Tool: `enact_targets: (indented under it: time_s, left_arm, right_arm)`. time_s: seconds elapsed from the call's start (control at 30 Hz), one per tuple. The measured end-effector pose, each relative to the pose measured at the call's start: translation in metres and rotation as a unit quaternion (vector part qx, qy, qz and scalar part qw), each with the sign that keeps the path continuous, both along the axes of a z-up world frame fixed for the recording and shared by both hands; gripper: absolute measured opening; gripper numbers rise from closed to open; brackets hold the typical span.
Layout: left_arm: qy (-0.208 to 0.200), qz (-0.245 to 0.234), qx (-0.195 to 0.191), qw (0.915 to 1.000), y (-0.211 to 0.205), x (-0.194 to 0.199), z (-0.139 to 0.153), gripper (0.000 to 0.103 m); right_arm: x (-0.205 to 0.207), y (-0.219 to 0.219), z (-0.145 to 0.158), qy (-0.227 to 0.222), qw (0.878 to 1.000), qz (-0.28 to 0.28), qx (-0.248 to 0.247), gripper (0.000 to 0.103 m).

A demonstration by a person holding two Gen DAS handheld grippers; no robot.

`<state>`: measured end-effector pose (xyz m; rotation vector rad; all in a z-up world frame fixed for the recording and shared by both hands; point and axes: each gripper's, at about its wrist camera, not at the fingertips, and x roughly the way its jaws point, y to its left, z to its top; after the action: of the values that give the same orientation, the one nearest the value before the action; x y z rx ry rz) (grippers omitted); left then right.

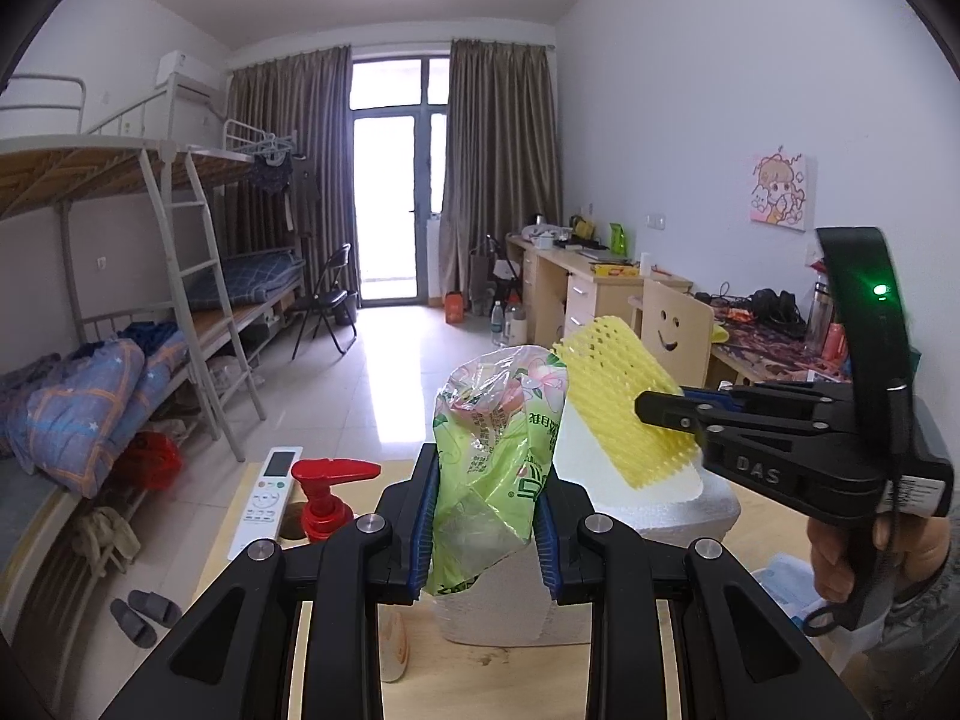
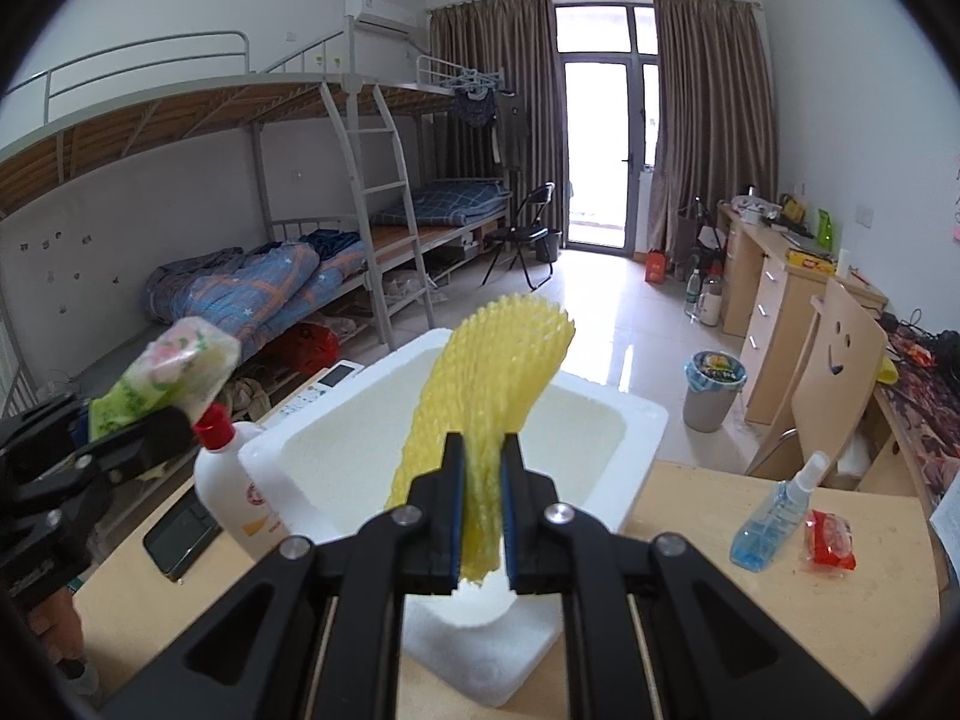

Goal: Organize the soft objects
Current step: 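Open the right tool to drop the yellow net into the box, then lower the green bag into the box and open the left tool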

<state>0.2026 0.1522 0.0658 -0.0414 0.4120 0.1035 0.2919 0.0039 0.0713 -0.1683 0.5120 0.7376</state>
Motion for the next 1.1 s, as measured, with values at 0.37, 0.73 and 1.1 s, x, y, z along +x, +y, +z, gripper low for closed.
enact_targets:
  time_s: [0.37,0.73,1.1]
  left_arm:
    - [0.006,0.007,-0.007,0.9999,0.004,0.006,0.0,0.03]
    - [0.029,-0.01,-0.003,0.9995,-0.002,0.024,0.001,0.03]
    - [0.046,-0.037,0.003,0.9982,-0.016,0.046,-0.002,0.03]
  right_arm:
    - [0.006,0.002,-0.003,0.021,1.0,-0.004,-0.006,0.079]
    - [-0.004,-0.036,0.014,0.018,0.999,-0.03,0.018,0.09]
    - [-0.018,-0.077,0.019,0.006,0.997,-0.07,0.038,0.093]
